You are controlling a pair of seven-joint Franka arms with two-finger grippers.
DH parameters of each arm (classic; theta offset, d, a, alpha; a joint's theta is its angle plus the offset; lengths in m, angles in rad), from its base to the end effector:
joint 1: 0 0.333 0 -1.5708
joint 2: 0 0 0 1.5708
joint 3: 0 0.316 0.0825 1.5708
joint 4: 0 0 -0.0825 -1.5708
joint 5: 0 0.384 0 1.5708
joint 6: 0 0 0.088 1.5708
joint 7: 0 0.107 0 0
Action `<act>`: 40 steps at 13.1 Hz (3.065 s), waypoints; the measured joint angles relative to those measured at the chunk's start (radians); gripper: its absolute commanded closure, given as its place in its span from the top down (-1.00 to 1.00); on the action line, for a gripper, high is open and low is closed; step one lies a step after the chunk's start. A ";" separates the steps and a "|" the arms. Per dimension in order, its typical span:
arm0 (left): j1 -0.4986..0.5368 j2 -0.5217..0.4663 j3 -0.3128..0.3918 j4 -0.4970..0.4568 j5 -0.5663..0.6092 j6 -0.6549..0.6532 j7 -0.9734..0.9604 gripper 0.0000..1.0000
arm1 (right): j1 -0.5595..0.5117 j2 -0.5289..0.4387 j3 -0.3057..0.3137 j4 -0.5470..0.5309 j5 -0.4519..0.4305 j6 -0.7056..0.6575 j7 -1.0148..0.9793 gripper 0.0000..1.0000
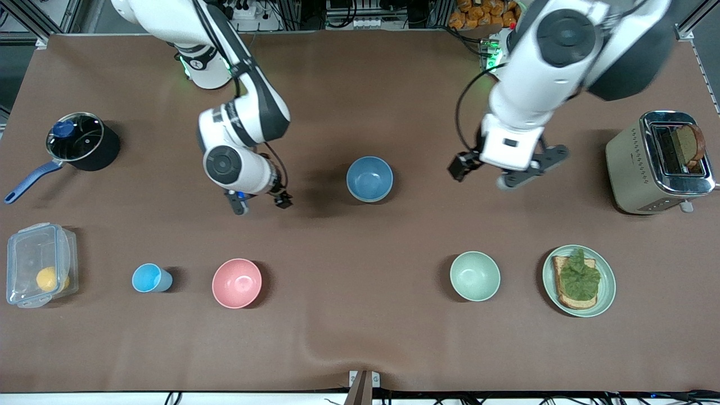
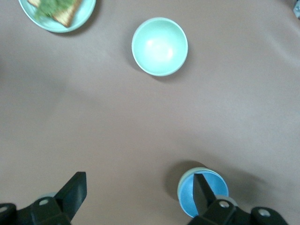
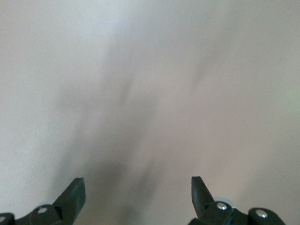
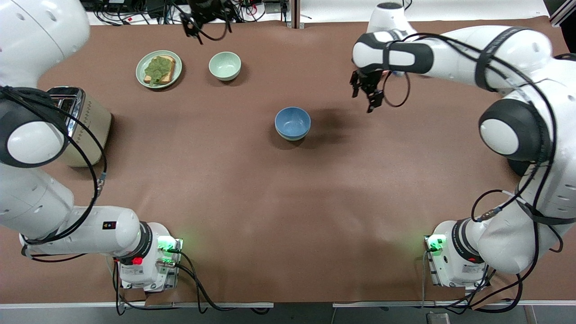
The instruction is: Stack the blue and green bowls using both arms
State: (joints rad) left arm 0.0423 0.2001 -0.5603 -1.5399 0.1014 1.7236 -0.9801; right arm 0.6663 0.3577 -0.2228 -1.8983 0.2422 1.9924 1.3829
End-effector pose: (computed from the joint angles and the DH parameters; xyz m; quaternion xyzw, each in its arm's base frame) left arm 0.5539 -0.2717 0.5513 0.9740 0.2266 0.0034 0.0069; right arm 0.5293 0.2741 0.2999 0.8536 -0.5019 -0.1267 0.0593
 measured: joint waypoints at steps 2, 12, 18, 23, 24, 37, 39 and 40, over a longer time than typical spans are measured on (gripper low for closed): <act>0.042 -0.013 0.024 0.034 0.000 -0.037 0.129 1.00 | -0.023 -0.051 -0.027 0.002 -0.029 -0.047 -0.114 1.00; 0.003 -0.128 0.377 0.046 -0.081 -0.162 0.643 1.00 | -0.249 -0.173 -0.098 0.127 -0.151 -0.235 -0.825 1.00; 0.000 -0.153 0.378 0.045 -0.081 -0.182 0.652 1.00 | -0.361 -0.173 -0.105 0.188 -0.151 -0.241 -1.174 1.00; -0.003 -0.168 0.378 0.045 -0.081 -0.195 0.653 1.00 | -0.448 -0.177 -0.107 0.233 -0.151 -0.242 -1.500 1.00; -0.003 -0.170 0.378 0.045 -0.081 -0.196 0.653 1.00 | -0.470 -0.179 -0.107 0.241 -0.151 -0.243 -1.546 1.00; -0.044 -0.213 0.401 0.045 -0.081 -0.250 0.660 1.00 | -0.430 -0.192 -0.086 0.425 -0.131 -0.353 -1.466 1.00; -0.044 -0.220 0.411 0.045 -0.081 -0.252 0.660 1.00 | -0.419 -0.191 -0.086 0.425 -0.144 -0.390 -1.468 1.00; -0.044 -0.222 0.418 0.045 -0.081 -0.254 0.661 1.00 | -0.419 -0.190 -0.087 0.425 -0.145 -0.391 -1.472 1.00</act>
State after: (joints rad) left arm -0.0016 -0.0219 -0.1425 -1.4947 0.0203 1.4700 -0.3189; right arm 0.2474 0.1673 -0.3094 -1.4734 0.0972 1.6013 -0.0892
